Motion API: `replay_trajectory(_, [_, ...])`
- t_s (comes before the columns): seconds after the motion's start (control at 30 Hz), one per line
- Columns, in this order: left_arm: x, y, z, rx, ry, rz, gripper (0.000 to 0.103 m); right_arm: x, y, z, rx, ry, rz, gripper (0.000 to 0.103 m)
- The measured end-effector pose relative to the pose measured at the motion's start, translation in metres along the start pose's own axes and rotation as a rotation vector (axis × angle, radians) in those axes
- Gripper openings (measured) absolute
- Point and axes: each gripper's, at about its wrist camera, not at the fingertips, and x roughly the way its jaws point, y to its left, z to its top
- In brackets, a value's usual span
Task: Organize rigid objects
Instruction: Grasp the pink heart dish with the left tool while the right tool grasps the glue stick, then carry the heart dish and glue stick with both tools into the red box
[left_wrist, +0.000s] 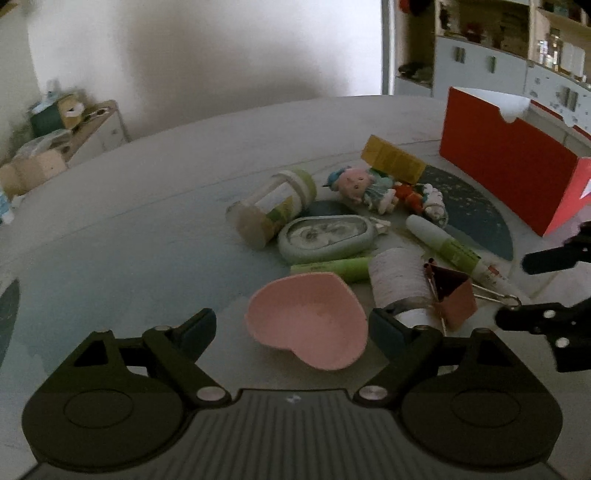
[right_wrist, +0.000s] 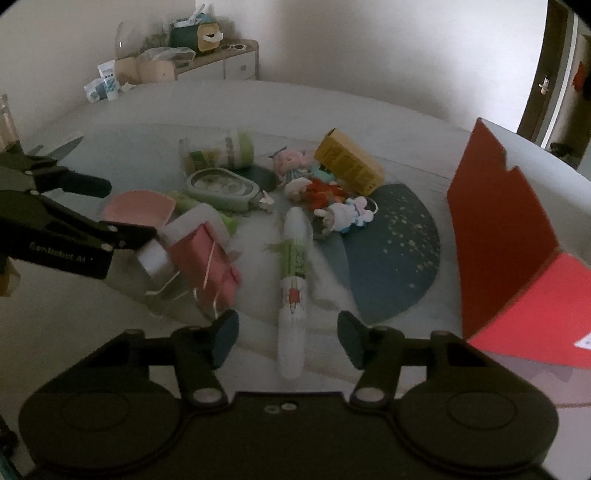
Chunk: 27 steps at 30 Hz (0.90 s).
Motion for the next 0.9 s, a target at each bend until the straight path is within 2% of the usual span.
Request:
replay_trajectory(0.1, [0.007,-0.002,0.002,0.040,-0.004,-0.010,0.090,0.007,-0.002,0.004,0.007,0.010,0.004,0.045])
replay_trajectory(0.33, [0.018,-0.001,-0.002,0.088,0.015,-0.011,0.090,0.014,-0.004,0.007,0.016,0.010,0.008,0.040])
replay_trajectory(0.43, [0.017,0.000,-0.007,0.080,0.029,-0.009,0.090,0.014,-0.004,0.008,0.025,0.007,0.010,0.030])
replay_trajectory(0.5, [0.015,0.000,-0.009,0.067,0.024,-0.018,0.082,0.014,-0.004,0.008,0.028,0.006,0.008,0.018])
replay_trajectory(0.53, [0.014,0.000,-0.010,0.061,0.024,-0.025,0.079,0.014,-0.004,0.009,0.032,0.006,0.004,0.016])
replay_trajectory(0.77, [0.009,-0.002,-0.008,0.039,0.029,-0.003,0.078,-0.001,-0.007,0.003,0.076,0.001,-0.008,0.016])
replay_trajectory(0.9, [0.000,-0.002,-0.008,0.014,0.034,0.000,0.078,-0.016,-0.015,-0.002,0.153,-0.002,0.007,0.016])
